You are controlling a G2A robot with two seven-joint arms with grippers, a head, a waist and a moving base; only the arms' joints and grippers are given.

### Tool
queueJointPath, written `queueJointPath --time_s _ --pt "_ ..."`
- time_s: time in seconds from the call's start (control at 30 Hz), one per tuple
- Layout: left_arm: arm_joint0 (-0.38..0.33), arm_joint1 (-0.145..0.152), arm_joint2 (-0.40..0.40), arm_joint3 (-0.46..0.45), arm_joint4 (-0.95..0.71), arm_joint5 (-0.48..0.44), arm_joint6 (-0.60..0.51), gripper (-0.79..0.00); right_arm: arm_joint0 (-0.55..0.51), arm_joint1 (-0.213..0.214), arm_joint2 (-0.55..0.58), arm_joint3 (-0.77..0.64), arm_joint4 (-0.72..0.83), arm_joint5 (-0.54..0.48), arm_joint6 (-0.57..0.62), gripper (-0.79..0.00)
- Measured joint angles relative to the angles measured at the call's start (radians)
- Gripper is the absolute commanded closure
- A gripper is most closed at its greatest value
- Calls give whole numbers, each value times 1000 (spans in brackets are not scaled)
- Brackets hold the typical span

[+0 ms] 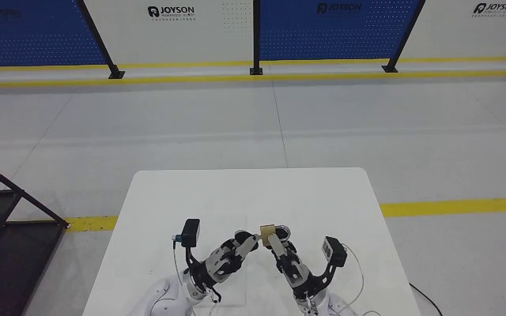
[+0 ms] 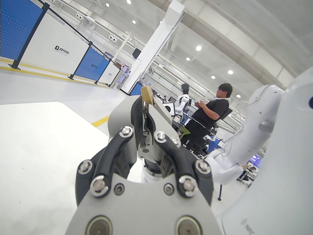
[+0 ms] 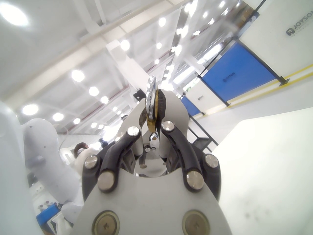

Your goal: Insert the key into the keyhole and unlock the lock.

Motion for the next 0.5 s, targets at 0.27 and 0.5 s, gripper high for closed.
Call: queueJointPath --time_s 0.27,0.5 --pt "0 0 -2 -1 12 6 5 0 -3 -1 3 -1 2 3 12 0" --pt "0 0 -3 -2 35 14 13 0 -11 -1 7 -8 -11 -2 19 0"
